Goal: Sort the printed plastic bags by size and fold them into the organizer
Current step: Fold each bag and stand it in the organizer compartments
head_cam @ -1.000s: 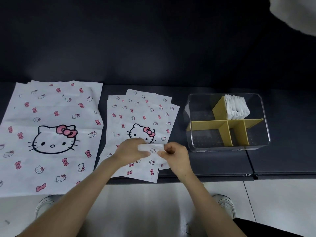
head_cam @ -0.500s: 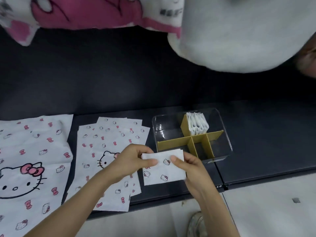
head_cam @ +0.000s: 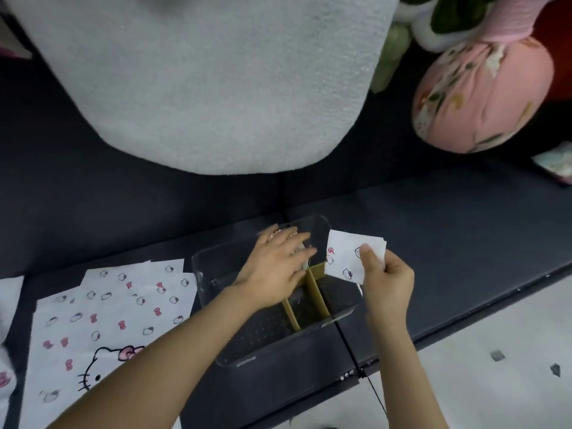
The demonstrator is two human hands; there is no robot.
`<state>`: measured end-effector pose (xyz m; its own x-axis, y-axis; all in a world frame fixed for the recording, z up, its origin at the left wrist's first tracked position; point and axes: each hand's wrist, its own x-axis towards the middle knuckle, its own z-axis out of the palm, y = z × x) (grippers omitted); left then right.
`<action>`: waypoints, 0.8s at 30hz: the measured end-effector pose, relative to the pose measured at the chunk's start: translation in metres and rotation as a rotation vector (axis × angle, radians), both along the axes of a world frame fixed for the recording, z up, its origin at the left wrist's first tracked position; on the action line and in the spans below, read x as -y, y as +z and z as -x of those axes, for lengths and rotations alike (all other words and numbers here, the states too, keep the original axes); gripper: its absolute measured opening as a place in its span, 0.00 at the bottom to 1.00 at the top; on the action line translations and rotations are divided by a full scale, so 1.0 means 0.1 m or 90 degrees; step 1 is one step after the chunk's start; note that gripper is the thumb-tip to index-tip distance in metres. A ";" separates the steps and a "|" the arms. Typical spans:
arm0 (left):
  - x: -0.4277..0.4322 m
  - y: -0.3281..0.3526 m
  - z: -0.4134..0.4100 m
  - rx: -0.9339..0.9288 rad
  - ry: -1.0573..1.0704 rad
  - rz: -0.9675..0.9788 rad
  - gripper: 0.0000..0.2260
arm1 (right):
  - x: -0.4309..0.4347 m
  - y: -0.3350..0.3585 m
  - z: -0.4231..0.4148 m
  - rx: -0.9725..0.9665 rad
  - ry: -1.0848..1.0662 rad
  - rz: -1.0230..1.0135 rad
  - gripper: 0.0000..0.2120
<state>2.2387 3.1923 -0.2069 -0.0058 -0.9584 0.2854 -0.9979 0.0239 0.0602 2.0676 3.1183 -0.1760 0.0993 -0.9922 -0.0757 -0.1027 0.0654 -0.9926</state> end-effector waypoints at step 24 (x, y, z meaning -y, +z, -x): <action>-0.24 -0.32 -0.26 0.074 -0.002 -0.003 0.20 | 0.20 -0.11 -0.76 -0.464 0.298 0.219 0.23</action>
<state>2.2649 3.2163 -0.2388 -0.0410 -0.9598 0.2777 -0.9981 0.0266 -0.0555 2.1438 3.0984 -0.1874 0.5389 -0.8423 0.0137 -0.6494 -0.4258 -0.6300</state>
